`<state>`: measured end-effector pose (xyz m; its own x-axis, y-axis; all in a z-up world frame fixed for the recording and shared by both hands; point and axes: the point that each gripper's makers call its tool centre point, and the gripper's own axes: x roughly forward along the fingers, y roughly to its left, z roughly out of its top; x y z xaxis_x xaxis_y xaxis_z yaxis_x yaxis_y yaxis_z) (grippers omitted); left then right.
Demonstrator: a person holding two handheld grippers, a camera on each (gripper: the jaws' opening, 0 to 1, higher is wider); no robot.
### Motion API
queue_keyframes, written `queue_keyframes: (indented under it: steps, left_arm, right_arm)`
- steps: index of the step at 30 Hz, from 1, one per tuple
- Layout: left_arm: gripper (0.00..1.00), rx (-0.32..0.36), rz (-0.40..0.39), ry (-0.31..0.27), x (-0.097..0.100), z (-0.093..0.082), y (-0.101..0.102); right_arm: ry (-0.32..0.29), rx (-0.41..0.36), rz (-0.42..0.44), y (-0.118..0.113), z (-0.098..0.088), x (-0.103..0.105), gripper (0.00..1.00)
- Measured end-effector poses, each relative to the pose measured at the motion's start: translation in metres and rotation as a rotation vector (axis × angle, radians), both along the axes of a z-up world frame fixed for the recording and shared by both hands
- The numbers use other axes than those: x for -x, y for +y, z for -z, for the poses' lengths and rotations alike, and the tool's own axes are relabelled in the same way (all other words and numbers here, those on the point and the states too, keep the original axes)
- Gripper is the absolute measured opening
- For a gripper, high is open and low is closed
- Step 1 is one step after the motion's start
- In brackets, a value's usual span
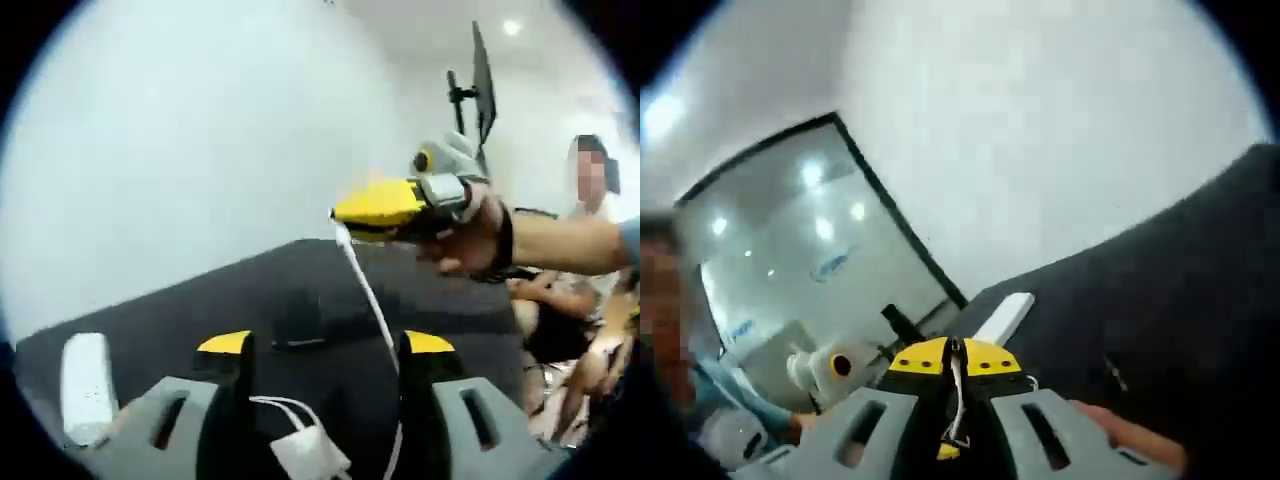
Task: Connect the charging cable to the phone, plug the charger into the socket, and turn on the power strip switch to charge the phone.
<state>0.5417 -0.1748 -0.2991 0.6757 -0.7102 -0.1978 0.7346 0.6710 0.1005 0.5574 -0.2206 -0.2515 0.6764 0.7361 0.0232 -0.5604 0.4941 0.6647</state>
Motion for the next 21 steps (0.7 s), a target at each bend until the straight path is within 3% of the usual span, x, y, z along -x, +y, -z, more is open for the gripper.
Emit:
queue_keyframes:
  steps: [1,2,4,7,9,11,12,14,15,16,17,18,19,21]
  left_arm:
    - [0.48,0.014,-0.044,0.009,-0.002,-0.001,-0.001]
    - [0.45,0.015,-0.04,0.011,0.0,-0.002,-0.005]
    - [0.43,0.082,-0.073,-0.038,-0.001,-0.017,-0.011]
    - [0.37,0.068,-0.169,-0.125,-0.005,-0.026,-0.009]
    - [0.32,0.085,-0.227,-0.163,-0.005,-0.028,-0.008]
    - [0.31,0.095,-0.233,-0.154,0.003,-0.024,-0.01]
    - [0.3,0.111,-0.251,-0.186,0.007,-0.026,-0.009]
    - [0.29,0.124,-0.255,-0.198,0.013,-0.023,-0.012]
    - [0.27,0.126,-0.252,-0.196,0.013,-0.022,-0.014]
    - [0.23,0.114,-0.269,-0.171,0.012,-0.011,-0.014]
    - [0.18,0.084,-0.291,-0.151,0.009,0.0,-0.011]
    - [0.12,0.057,-0.294,-0.114,0.01,0.01,-0.01]
    - [0.07,0.082,-0.314,-0.09,0.009,0.015,-0.007]
    - [0.06,0.137,-0.281,-0.089,0.013,0.013,-0.008]
  right_arm:
    - [0.012,-0.014,0.005,0.002,0.001,0.001,0.02]
    - [0.063,-0.02,0.023,0.002,0.007,-0.001,0.02]
    - [0.122,-0.037,0.054,0.004,0.013,-0.001,0.02]
    - [0.198,-0.113,0.112,0.004,0.016,-0.002,0.02]
    - [0.221,-0.162,0.133,0.01,0.015,0.007,0.02]
    - [0.236,-0.164,0.161,0.007,0.016,0.009,0.01]
    - [0.257,-0.185,0.186,0.003,0.017,0.008,0.0]
    - [0.264,-0.195,0.16,0.005,0.017,0.011,0.0]
    - [0.26,-0.165,0.161,0.006,0.02,0.013,0.0]
    - [0.228,-0.085,0.198,0.0,0.027,0.011,0.0]
    - [0.246,-0.125,0.181,0.001,0.028,0.011,0.0]
    - [0.302,-0.164,0.168,0.001,0.032,0.012,0.0]
    - [0.279,-0.148,0.176,0.0,0.033,0.012,0.0]
    - [0.289,-0.157,0.165,-0.019,0.035,-0.006,0.0]
